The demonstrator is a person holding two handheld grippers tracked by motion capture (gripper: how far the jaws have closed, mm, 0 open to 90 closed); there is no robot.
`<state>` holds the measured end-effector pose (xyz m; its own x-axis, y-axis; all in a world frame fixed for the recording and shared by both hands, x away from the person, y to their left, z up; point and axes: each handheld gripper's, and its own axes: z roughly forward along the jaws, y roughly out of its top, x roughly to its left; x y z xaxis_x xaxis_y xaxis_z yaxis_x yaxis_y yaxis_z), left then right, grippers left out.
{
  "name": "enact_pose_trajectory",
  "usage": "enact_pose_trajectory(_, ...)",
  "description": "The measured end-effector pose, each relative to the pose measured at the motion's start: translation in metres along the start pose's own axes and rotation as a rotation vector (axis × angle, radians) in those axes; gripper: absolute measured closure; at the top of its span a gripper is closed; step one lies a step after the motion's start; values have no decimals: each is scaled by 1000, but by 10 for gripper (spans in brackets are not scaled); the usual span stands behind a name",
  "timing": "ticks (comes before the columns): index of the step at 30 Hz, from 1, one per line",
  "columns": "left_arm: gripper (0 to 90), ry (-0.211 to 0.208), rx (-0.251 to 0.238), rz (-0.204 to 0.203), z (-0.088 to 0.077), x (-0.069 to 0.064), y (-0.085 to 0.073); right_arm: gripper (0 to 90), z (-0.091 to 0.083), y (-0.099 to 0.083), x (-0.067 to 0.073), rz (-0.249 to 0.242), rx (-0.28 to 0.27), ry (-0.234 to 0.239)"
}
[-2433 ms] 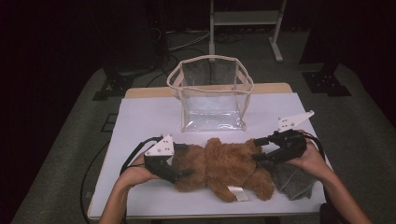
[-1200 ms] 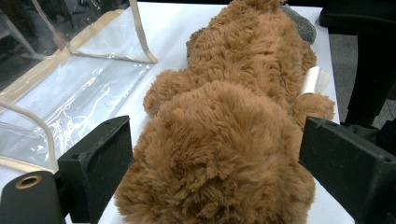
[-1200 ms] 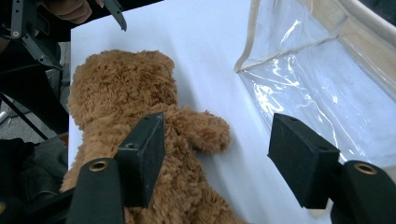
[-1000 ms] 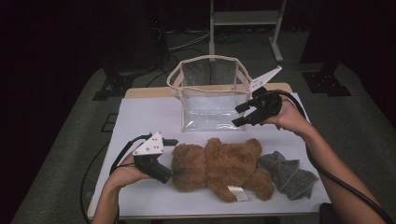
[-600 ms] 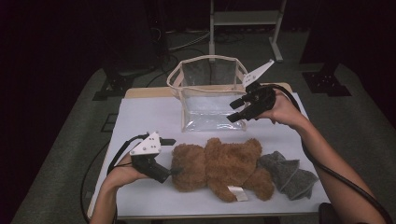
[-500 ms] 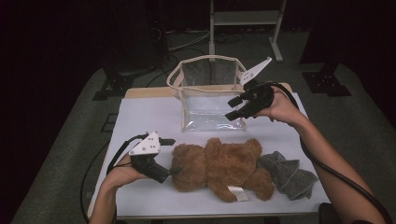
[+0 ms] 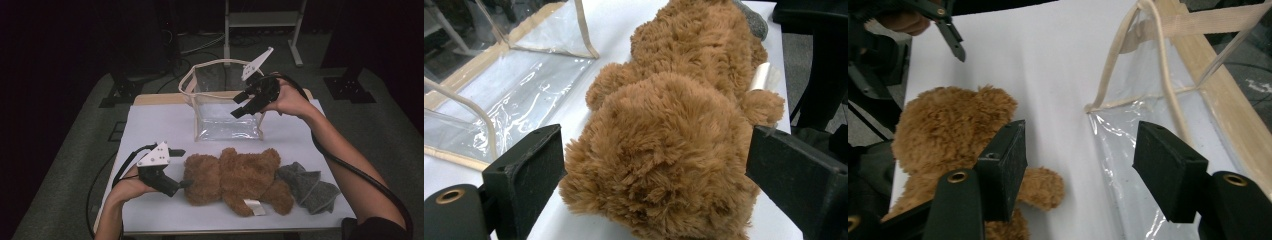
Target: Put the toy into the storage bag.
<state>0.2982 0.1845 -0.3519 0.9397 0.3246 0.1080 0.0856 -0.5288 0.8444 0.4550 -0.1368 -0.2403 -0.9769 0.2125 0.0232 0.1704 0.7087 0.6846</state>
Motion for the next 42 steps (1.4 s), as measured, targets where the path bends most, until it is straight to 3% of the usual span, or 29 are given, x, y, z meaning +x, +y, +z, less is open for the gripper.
enact_pose_trajectory(8,79,8,11,-11,0,3,-4,386,6,14,-18,-25,25,-35)
enact_pose_trajectory(17,79,9,12,-16,-2,4,-6,393,17,16,-37,-11,56,-73)
enact_pose_trajectory(28,79,16,7,-22,-3,5,-8,433,34,13,-50,4,85,-67)
enact_pose_trajectory(35,79,22,6,-25,-4,6,-9,595,43,9,-53,20,110,-72)
enact_pose_trajectory(42,79,24,9,-26,-5,6,-9,850,46,7,-49,14,146,-83)
